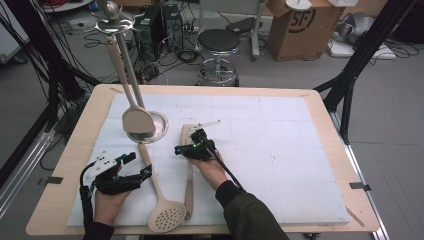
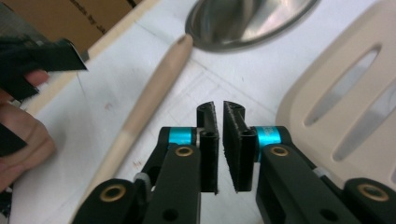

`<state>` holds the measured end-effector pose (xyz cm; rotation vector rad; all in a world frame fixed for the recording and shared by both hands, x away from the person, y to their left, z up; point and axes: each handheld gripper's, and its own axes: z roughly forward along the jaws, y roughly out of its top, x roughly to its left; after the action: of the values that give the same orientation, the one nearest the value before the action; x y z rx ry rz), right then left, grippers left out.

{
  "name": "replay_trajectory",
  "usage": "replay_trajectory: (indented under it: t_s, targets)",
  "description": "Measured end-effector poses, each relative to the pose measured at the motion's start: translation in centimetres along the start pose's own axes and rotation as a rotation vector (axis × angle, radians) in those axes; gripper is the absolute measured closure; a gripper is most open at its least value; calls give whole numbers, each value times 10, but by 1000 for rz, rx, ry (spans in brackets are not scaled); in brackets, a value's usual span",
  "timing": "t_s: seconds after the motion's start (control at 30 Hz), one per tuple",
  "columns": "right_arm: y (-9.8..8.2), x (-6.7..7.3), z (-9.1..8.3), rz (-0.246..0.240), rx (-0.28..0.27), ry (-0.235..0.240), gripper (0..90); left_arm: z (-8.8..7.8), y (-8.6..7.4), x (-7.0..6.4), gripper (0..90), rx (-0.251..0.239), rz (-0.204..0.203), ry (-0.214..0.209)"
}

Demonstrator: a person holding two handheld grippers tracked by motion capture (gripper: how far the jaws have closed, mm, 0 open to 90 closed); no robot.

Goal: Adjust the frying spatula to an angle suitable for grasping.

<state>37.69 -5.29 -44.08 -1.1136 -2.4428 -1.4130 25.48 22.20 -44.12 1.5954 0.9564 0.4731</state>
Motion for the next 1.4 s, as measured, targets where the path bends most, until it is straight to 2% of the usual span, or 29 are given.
replay_trajectory:
  t_s: [0.17,0.3,0.43,0.67,0.8,1.0,1.1,1.4]
  targets:
    - [-3,-2,8,5,50,10,893,0,0,-1,190,-1,1,-2]
    - [-6,-1,14,-6,102,-12,893,0,0,0,190,-1,0,-2]
    - [-8,-2,17,0,126,-16,893,0,0,0,190,-1,1,-2]
    - [-8,-5,17,16,130,-6,893,0,0,0,191,-1,0,-2]
    - [-8,-7,15,26,130,-23,895,0,0,0,191,-1,0,-2]
    - [-7,-4,11,-11,141,-88,896,0,0,-1,191,1,1,-2]
    - [-6,-3,8,-24,144,-105,896,0,0,-1,191,-2,1,-2]
    - [-6,-1,7,-32,147,-119,897,0,0,-1,192,-1,2,-2]
